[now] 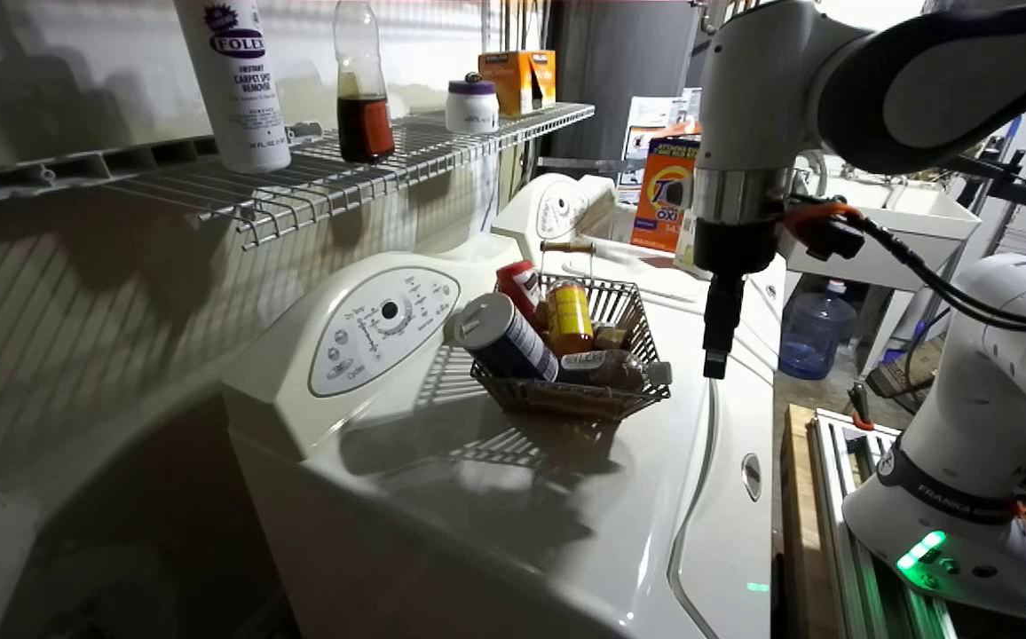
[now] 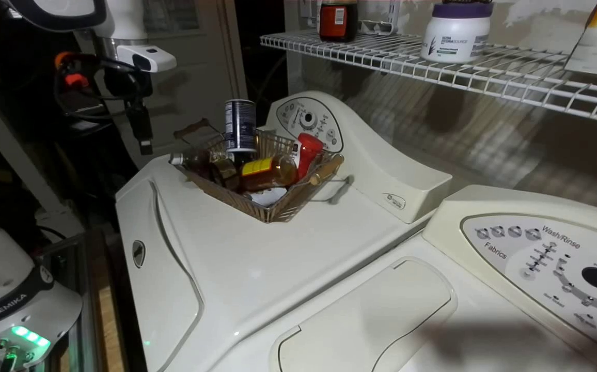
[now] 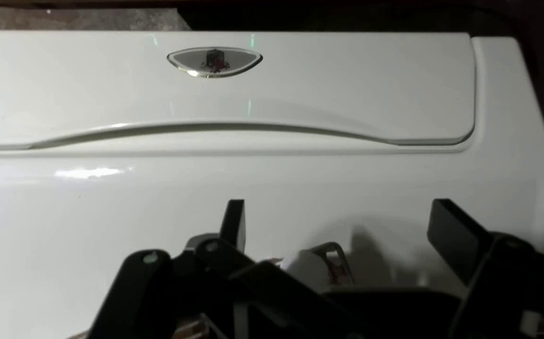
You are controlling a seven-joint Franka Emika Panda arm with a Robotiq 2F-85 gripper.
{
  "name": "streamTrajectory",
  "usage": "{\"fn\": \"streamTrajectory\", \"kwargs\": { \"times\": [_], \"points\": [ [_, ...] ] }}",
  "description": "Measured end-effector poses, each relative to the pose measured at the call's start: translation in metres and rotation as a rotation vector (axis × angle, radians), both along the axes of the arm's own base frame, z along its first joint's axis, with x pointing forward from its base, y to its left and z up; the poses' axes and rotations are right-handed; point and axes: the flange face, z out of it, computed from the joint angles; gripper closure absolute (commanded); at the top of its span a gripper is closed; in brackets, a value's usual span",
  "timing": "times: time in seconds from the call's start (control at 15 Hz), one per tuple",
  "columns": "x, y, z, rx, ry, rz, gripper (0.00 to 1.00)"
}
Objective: Take the bottle off of the shelf and place it into the basket
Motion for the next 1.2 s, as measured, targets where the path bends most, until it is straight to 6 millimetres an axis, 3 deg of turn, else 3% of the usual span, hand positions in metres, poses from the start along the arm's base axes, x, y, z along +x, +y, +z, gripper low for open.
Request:
{"fn": "streamTrajectory", "kwargs": {
  "times": [0.33,0.67,0.87,1.2],
  "points": [
    [0.017,0.026,0.073,-0.123,-0.192,0.119,0.00],
    [0.041,0.036,0.146,-0.175,-0.351,0.174,0.00],
    [0.064,0.045,0.171,-0.151,-0.435,0.186,0.00],
    [0.118,0.051,0.191,-0.111,-0.570,0.189,0.00]
  ]
}}
